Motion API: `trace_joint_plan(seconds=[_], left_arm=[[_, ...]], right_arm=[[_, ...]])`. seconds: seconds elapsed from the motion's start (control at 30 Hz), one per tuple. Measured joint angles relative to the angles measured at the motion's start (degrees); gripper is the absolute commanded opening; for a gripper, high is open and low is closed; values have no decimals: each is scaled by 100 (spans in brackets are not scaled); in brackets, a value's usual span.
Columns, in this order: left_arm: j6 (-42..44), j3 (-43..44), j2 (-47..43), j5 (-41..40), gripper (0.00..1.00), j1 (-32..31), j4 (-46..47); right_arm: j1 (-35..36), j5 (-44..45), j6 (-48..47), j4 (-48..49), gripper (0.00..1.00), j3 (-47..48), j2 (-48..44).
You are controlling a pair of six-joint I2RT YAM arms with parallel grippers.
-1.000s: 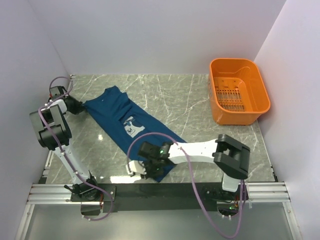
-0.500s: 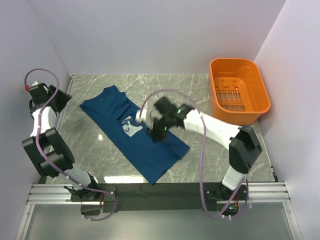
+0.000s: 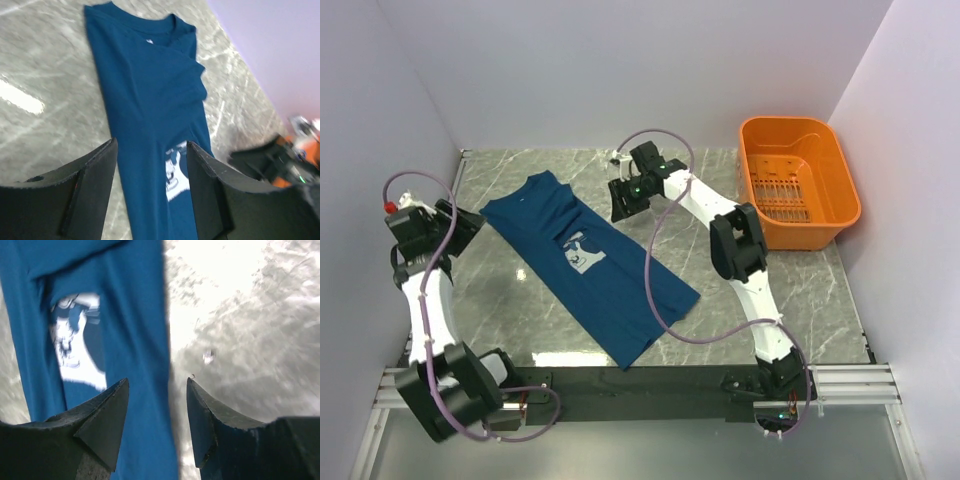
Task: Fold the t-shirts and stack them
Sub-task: Fold the tshirt
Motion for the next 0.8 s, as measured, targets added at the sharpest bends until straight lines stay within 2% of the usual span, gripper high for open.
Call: trace_joint_plan(seconds=[0.17,0.3,0.37,0.4,0.43,0.53,0.57,0.6,0.8], left_arm=[[-22,-452,-562,201,63,0,-129],[-55,-542,-448,365,61,0,-232],[-87,-542,-352,461,61,-9,-212],[-103,-542,-315,498,61,-20,-208],[-114,-542,-286,527,61,-31,-208],[-153,-542,-273,610,61,-83,-190],[-170,-542,-273,638,61,-98,-181],[-188,-549,-273,658,61,-109,-170],[-240,-717,-295,723,61,-140,-184]], right_arm=[[9,-131,562,-42,56,535,601],[35,-216,981,37,54,754,785],[37,-229,1119,146,50,839,844],[39,-249,1161,192,47,844,846],[46,-275,1198,245,35,844,846],[52,-459,1252,490,7,866,846],[59,-501,1270,529,3,901,846],[72,-540,1298,568,0,949,848],[330,-337,1440,765,0,1318,907]])
